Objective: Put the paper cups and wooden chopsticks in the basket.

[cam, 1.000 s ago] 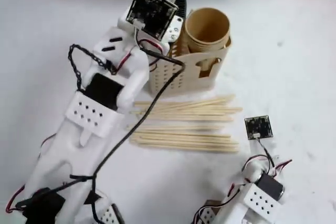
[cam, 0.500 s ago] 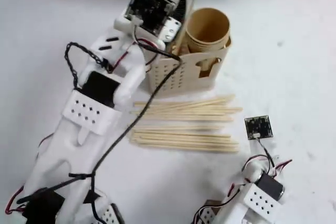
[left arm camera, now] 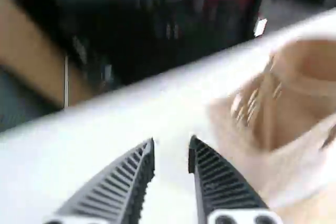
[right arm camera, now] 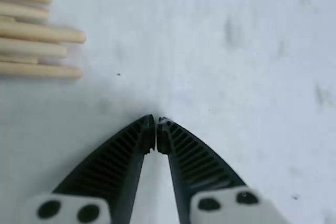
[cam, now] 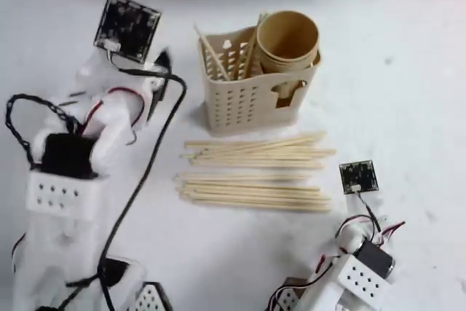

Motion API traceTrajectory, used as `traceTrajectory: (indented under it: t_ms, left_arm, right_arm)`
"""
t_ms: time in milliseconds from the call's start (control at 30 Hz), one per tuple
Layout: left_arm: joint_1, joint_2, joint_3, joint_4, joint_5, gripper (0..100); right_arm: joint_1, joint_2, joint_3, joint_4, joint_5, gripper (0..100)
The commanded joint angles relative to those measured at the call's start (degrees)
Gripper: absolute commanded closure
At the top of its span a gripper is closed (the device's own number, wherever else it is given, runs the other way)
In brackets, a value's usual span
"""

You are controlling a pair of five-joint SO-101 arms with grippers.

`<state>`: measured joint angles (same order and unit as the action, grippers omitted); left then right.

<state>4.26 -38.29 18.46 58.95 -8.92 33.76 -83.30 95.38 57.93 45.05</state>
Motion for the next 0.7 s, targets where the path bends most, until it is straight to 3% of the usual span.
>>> traceTrajectory:
  t_ms: [0, 133, 200, 400, 667]
  left_arm:
    - [-5.41, 1.45, 17.32, -7.30, 0.18, 87]
    - [-4.62, 6.81, 30.33, -20.48, 0.26, 87]
    - [-4.09, 10.24, 30.07, -21.19, -0.88, 87]
    - [-0.40, 21.93, 20.75, -13.27, -2.64, 87]
    - [0.66, 26.24, 16.18, -4.75, -16.35, 88]
  right_arm:
    - [1.10, -0.31, -0.18, -0.92, 0.70, 97.4]
    - [1.10, -0.31, -0.18, -0.92, 0.70, 97.4]
    - [1.10, -0.31, -0.18, -0.92, 0.70, 97.4]
    - [1.10, -0.31, -0.18, -0.92, 0.70, 97.4]
    - [1.10, -0.31, -0.18, -0.92, 0.70, 97.4]
